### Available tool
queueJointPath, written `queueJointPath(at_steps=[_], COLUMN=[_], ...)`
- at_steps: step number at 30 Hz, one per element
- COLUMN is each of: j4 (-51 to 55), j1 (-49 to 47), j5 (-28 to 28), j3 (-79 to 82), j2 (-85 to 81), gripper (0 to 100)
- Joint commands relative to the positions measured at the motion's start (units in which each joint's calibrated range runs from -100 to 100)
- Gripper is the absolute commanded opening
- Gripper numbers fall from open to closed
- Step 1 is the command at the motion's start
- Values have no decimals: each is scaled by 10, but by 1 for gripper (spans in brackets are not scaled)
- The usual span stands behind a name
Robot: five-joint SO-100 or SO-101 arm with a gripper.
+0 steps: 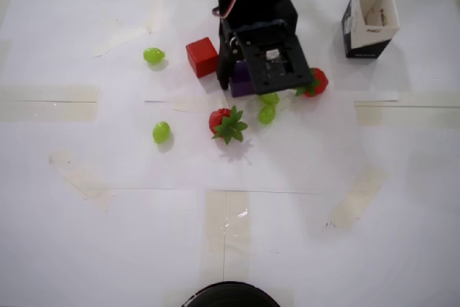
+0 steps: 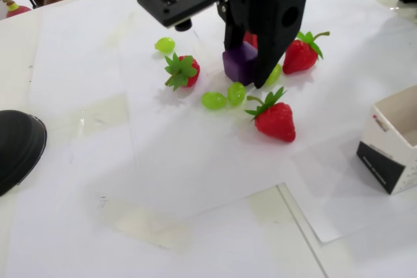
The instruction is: Put the purple cube on top of the red cube
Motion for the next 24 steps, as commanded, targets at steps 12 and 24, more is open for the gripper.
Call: queueJointPath(at_steps=[12,24], j4=[159,290], j1=[29,69], j5=[37,81], j3=[-166,-245], j2=[-88,-116], gripper=[13,13])
